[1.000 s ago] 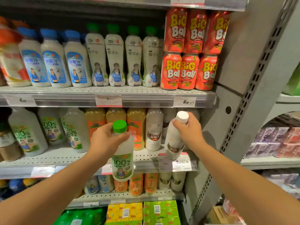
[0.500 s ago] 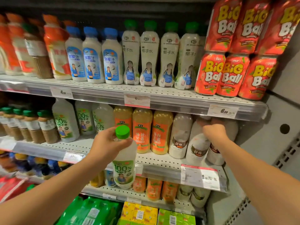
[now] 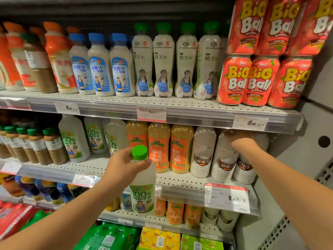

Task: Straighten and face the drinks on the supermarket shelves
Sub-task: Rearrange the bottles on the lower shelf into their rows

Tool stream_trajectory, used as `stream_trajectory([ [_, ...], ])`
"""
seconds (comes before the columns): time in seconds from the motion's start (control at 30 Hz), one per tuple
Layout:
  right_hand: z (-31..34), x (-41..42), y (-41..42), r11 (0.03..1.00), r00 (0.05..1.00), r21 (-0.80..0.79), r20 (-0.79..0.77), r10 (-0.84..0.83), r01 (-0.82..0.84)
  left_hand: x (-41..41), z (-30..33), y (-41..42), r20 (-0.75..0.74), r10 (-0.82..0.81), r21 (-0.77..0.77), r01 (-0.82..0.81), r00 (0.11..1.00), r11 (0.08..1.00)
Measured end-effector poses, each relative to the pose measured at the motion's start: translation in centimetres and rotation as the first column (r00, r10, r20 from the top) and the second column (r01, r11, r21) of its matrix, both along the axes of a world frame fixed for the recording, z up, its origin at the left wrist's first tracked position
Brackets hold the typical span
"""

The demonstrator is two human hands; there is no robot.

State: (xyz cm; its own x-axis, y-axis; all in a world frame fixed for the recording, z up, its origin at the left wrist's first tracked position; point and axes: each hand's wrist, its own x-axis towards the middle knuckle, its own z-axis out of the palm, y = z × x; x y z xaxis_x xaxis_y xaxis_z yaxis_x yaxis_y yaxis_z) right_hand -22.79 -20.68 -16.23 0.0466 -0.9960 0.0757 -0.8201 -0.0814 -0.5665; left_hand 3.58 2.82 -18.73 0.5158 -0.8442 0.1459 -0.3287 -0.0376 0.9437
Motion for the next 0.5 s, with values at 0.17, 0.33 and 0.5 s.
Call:
stream_trajectory([
  [0.17, -5.4, 2.6, 8.5, 0.869, 0.93, -0.47, 0.23, 0.288, -0.153, -0.1, -0.4, 0.0, -0.042, -0.002, 0.01, 0.003, 0.999, 1.0],
  [0.33, -10.5, 9.4, 19.5, 0.778, 0.682, 0.005, 0.485, 0.547, -0.628, -0.9, -0.5, 0.4, -0.039, -0.03, 0.031, 0.031, 0.999, 0.999],
  [0.5, -11.6, 13.7, 21.5, 0.833, 0.683, -0.068, 0.538, 0.494, -0.549, -0.8, -0.4, 1.6, -0.062, -0.013, 0.004, 0.013, 0.998, 1.0],
])
